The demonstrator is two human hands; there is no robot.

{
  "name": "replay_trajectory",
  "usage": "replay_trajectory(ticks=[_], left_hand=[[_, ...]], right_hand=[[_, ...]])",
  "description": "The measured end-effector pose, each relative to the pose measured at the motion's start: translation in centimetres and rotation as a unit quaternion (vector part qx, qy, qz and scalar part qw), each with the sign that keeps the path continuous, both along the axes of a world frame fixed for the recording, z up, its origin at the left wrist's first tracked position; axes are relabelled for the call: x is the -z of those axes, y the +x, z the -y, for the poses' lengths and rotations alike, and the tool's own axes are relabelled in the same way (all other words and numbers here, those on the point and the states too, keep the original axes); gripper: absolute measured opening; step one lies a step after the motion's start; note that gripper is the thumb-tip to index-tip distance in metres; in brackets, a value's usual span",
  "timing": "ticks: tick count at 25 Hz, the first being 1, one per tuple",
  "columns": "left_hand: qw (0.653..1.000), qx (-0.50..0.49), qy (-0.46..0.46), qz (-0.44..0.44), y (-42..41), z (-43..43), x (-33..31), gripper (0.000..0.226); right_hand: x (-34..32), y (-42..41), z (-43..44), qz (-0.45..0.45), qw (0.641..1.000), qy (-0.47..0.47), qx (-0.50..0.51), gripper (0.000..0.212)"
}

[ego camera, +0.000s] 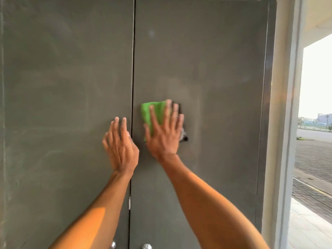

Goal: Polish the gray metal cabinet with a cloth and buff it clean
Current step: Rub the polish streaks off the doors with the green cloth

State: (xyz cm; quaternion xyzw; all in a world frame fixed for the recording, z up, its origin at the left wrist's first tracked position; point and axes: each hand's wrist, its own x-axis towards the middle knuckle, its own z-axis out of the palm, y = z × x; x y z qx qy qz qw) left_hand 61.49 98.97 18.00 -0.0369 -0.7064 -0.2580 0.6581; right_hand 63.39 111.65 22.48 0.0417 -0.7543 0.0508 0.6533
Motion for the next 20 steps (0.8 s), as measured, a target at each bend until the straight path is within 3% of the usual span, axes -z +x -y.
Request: replay_trajectory(ticks=[2, 4, 6, 9, 12, 15, 18, 20], left_hand=[[0.999, -0.022, -0.031, -0.012, 0.1, 1.1, 1.5, 0.046], [0.999, -0.027, -0.031, -0.006, 0.3, 0.9, 2.3, 0.045], [0.999, -0.022, -0.032, 0.001, 0.5, -1.3, 3.0, 0.046], [0.995, -0.004, -0.096, -0.001, 0.7, -4.4, 5.3, 0.049], [0.995, 0.011, -0.104, 0.009, 0.8, -5.0, 10.3, 0.051], [0.995, 0.024, -0.095, 0.02, 0.6, -4.2, 15.3, 0.051], [0.997, 0.029, -0.074, 0.018, 0.3, -3.0, 19.2, 0.061], [0.998, 0.038, -0.051, 0.021, 0.0, -2.6, 21.6, 0.064]], right_hand=[[2.7, -0.3, 2.2, 0.027, 0.985, 0.166, -0.024, 0.052], [4.1, -0.6, 0.4, 0.025, 0.977, 0.211, -0.036, 0.05], [5.0, -0.4, -4.0, -0.007, 0.991, 0.131, -0.029, 0.051], [6.8, 1.5, -13.5, -0.037, 0.996, -0.052, 0.061, 0.056], [10.0, 4.2, -19.6, 0.013, 0.974, -0.219, 0.06, 0.061], [12.5, 4.0, -17.9, 0.02, 0.945, -0.324, 0.051, 0.063], [16.8, 2.3, -10.6, 0.007, 0.962, -0.265, 0.06, 0.063], [20.3, 1.1, -4.4, 0.024, 0.992, -0.11, 0.057, 0.061]])
